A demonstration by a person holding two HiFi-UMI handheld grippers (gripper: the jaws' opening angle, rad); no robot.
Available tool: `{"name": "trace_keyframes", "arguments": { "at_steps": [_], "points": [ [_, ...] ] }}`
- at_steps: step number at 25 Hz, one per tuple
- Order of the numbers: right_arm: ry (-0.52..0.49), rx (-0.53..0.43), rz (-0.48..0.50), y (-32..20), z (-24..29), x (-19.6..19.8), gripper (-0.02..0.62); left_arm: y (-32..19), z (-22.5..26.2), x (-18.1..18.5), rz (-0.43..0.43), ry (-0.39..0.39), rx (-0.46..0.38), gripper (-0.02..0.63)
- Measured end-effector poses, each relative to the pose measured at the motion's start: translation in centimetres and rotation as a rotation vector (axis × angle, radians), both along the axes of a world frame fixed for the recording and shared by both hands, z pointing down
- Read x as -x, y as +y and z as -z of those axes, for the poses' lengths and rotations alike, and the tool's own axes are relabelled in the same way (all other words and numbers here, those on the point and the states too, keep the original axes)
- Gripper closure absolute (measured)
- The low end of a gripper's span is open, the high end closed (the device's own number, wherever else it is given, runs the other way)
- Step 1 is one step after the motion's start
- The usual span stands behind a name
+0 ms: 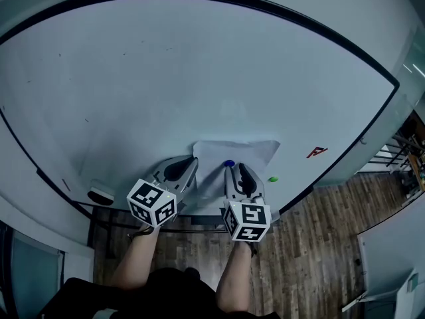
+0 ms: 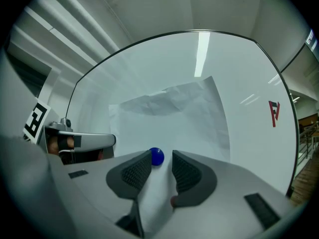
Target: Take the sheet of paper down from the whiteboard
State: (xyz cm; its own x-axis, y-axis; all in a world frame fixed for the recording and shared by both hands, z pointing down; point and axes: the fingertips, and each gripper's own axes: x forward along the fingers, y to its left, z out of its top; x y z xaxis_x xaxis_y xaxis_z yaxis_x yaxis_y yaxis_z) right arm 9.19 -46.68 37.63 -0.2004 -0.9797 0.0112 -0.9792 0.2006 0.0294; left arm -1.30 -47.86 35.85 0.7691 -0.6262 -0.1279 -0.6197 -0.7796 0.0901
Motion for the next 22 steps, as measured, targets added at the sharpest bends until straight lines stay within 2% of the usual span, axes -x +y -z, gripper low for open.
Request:
{"name": "trace_keyframes", "arguments": {
  "at_steps": [7, 22],
  "points": [
    [0.046, -0.005, 0.001, 0.0, 0.2, 1.3, 0.465, 0.1, 0.0, 0.0, -0.010, -0.001, 0.001, 0.586],
    [0.114, -0.011, -0.132, -0.8, 0.0, 1.3, 0.463, 0.1, -0.3, -0.1, -0.040, -0.014, -0.003, 0.584]
  ]
}}
